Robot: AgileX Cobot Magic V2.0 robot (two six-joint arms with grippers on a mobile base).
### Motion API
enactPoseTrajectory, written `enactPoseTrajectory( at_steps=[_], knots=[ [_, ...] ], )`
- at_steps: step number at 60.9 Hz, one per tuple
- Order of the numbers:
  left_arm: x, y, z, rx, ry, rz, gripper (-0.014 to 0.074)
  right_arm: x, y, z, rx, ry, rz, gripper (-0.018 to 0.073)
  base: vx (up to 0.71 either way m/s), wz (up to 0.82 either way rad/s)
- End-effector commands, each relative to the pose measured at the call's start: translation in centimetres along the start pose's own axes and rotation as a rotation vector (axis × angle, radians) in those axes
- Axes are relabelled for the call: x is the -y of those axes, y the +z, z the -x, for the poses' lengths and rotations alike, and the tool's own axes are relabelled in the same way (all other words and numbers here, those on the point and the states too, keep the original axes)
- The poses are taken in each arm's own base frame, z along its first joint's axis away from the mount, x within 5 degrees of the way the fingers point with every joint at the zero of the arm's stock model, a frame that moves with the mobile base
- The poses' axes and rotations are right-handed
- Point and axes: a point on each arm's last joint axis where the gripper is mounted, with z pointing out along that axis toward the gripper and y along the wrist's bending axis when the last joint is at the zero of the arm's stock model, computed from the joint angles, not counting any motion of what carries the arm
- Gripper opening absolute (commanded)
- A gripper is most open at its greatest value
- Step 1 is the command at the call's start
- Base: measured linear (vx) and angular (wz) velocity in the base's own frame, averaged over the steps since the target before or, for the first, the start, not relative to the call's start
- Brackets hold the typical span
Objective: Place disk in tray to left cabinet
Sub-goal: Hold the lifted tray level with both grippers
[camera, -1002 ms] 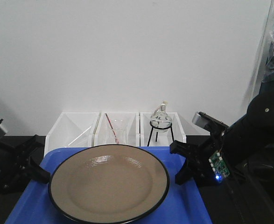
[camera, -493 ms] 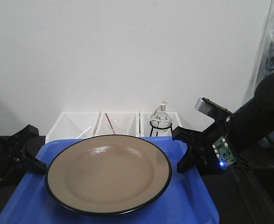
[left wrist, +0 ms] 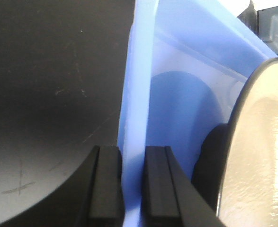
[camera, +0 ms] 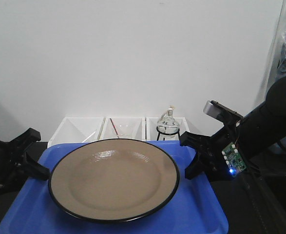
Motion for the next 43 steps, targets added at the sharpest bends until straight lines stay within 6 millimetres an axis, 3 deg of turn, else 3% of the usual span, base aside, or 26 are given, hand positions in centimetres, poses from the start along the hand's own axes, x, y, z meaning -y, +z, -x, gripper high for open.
enactPoseTrajectory(
  at_steps=[1, 43],
  knots=[
    [4.14, -1.76, -1.06, -0.006, -0.066, -0.249, 0.0, -3.94, -2.96, -0.31, 0.081, 0.01, 0.229, -0.0004, 0.0, 0.0],
    [4.14, -1.76, -1.06, -0.006, -0.066, -0.249, 0.0, -3.93, -2.95, -0.37, 0.074, 0.01, 0.228, -0.0004, 0.0, 0.0]
  ],
)
